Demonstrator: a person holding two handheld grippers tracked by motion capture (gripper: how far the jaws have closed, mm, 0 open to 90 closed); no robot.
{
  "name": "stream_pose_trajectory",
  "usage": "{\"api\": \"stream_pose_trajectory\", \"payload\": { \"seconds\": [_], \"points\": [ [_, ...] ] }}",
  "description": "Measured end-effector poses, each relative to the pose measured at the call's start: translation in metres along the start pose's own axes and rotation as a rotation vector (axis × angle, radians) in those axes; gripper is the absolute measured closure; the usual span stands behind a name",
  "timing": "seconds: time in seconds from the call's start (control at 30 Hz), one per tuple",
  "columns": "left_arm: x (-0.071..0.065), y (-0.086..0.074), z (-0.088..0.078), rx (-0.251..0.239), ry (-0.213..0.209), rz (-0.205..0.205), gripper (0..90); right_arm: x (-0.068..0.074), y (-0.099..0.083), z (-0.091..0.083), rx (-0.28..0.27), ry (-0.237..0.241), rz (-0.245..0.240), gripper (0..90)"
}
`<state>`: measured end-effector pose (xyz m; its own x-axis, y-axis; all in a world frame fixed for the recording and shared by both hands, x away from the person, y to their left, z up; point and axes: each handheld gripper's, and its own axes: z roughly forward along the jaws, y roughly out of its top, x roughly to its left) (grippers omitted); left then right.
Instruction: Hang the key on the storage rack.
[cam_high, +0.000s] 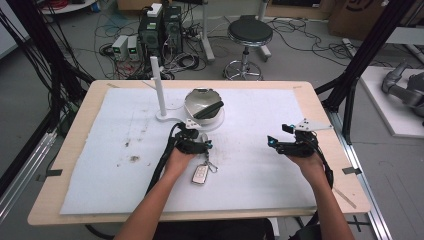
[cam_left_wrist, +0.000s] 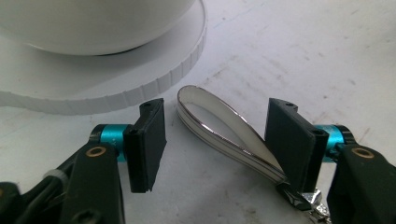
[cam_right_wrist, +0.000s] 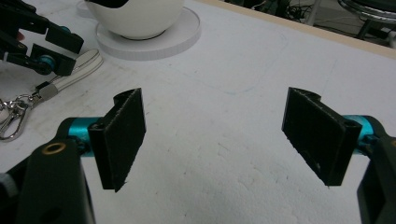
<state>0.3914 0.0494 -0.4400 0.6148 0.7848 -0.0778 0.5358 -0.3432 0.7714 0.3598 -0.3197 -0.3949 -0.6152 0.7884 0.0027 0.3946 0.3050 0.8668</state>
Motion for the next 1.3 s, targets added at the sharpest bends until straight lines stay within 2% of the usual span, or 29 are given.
{"api": "stream_pose_trajectory", "payload": {
  "seconds": [0.23,0.3,0.4,0.47,0.63,0.7,0.83,1.03,1.2,1.3],
  "points": [
    [-0.011,-0.001,0.006,0.047,0.016,0.060,40.8,0.001,0.000,0.001,0.004,0.001,0.000,22.0],
    [-0.013,-0.002,0.008,0.058,0.023,0.054,35.6,0.000,0.000,0.000,0.002,0.001,0.002,22.0],
    [-0.014,-0.001,0.006,0.074,0.033,0.066,38.4,0.000,0.000,0.000,0.005,0.002,0.006,22.0],
    [-0.013,0.000,0.003,0.084,0.034,0.071,44.9,0.000,0.000,0.000,0.006,0.000,0.002,22.0],
    [-0.010,-0.002,-0.001,0.085,0.009,0.076,73.3,0.000,-0.001,-0.001,0.005,-0.001,0.003,22.0],
    [-0.008,-0.004,-0.002,0.073,0.001,0.061,77.2,0.000,-0.001,-0.001,0.005,-0.001,0.001,22.0],
    [0.000,-0.007,-0.009,0.080,-0.043,0.054,82.4,0.000,-0.001,-0.002,0.006,-0.001,0.005,22.0],
    [0.019,-0.019,-0.026,0.074,-0.086,0.040,83.9,0.000,-0.001,-0.002,0.009,-0.001,0.004,22.0],
    [0.039,-0.031,-0.044,0.059,-0.093,0.007,85.3,0.001,-0.001,-0.001,0.011,0.001,0.002,22.0],
    [0.052,-0.038,-0.057,0.052,-0.084,-0.012,85.4,0.002,-0.001,0.000,0.014,0.004,0.001,22.0]
  ]
}}
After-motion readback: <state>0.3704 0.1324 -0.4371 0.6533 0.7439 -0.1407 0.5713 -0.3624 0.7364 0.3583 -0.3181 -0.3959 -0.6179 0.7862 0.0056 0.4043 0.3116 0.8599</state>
